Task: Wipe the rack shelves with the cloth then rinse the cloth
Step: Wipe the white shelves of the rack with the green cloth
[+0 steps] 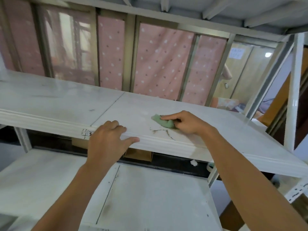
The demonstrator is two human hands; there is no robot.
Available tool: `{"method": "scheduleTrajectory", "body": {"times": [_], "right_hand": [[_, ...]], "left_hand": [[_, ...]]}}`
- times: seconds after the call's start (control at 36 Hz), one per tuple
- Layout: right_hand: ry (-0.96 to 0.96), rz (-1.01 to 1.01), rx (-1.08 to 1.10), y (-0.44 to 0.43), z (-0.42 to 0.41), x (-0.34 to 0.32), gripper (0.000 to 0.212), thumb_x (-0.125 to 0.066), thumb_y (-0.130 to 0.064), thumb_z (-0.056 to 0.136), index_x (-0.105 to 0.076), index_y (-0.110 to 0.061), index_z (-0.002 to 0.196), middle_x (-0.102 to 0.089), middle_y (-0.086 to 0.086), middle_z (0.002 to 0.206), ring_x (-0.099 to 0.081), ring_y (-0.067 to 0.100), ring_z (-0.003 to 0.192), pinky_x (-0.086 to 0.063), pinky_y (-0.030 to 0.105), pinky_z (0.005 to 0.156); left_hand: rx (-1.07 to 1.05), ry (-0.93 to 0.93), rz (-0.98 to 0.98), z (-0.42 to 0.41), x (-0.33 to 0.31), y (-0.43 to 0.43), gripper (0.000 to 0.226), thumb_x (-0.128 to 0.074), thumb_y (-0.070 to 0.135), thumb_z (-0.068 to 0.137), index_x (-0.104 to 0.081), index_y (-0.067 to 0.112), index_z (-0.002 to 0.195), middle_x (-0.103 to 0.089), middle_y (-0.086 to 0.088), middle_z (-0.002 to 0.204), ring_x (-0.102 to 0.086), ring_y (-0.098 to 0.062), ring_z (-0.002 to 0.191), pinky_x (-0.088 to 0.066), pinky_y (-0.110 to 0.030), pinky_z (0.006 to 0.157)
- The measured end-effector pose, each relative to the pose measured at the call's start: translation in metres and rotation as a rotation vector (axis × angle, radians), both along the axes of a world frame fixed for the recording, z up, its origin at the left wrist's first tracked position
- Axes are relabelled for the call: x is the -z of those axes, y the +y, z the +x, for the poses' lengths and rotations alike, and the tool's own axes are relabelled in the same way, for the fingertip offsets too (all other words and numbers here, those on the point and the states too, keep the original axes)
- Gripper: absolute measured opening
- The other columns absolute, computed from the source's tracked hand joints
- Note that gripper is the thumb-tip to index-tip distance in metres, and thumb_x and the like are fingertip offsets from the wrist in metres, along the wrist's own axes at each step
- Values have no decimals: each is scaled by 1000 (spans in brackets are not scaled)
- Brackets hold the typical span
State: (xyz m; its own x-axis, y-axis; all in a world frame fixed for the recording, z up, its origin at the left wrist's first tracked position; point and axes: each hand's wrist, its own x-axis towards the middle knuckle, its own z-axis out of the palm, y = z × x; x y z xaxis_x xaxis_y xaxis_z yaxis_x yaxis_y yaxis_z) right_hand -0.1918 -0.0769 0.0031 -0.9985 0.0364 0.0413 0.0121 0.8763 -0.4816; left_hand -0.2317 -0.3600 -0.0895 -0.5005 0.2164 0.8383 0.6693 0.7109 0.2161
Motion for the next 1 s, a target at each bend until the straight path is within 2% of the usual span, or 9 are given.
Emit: {"method": "scheduleTrajectory", "body": {"times": [0.11,0.19,0.33,0.47,0.58,0.72,0.89,1.0], "right_hand": [[-15,-101,-64,-7,-24,-4,69,-42,14,85,-71,-40,115,-57,-19,137,-53,10,124,-45,33,107],[-82,-219,-160,-23,-42,-8,69,-39,22,77,-77,-26,110,-63,-16,132,-52,8,128,-44,30,109],[-130,-260,-350,-48,-51,-13,66,-34,28,69,-77,-8,104,-68,-6,126,-55,4,126,-46,24,104],[-138,-303,-528,-42,-37,-5,61,-38,29,69,-78,-10,94,-70,1,123,-59,11,123,-48,38,105],[-154,-292,-561,-24,-18,-5,55,-41,31,71,-77,-5,92,-71,4,120,-60,11,122,-47,42,106],[-178,-226,-620,-18,-10,-10,53,-45,29,73,-78,-8,91,-72,0,118,-59,8,123,-47,38,106],[-144,-164,-607,-37,-44,-13,49,-45,28,69,-78,-6,85,-75,-3,108,-64,10,116,-48,44,104],[-72,-208,-509,-35,-66,-8,56,-41,28,65,-78,-4,92,-73,1,114,-63,10,117,-48,39,105]], "left_hand": [[-20,12,-19,0,0,0,55,-85,59,64,-80,8,84,-68,-2,74,-65,-25,70,-49,-28,55],[-37,-35,-8,1,1,1,55,-88,57,62,-80,9,87,-68,-1,78,-65,-24,75,-51,-30,58],[-73,-41,-35,5,1,2,54,-90,55,63,-81,9,89,-68,-1,80,-66,-23,75,-49,-29,57],[-113,-69,-35,9,2,5,54,-90,55,62,-81,10,91,-66,1,80,-64,-20,74,-44,-24,55],[-98,-63,-19,10,1,6,60,-75,64,67,-81,10,93,-68,2,83,-65,-20,79,-49,-27,56],[-94,-55,-21,10,-1,4,72,-56,76,70,-80,12,91,-66,5,81,-64,-17,77,-46,-24,54],[-77,-91,-12,10,0,4,70,-58,74,70,-80,12,94,-67,5,85,-65,-18,80,-51,-30,57],[-83,-121,-25,11,-1,3,72,-56,76,71,-79,13,98,-67,5,88,-65,-18,84,-51,-31,60]]}}
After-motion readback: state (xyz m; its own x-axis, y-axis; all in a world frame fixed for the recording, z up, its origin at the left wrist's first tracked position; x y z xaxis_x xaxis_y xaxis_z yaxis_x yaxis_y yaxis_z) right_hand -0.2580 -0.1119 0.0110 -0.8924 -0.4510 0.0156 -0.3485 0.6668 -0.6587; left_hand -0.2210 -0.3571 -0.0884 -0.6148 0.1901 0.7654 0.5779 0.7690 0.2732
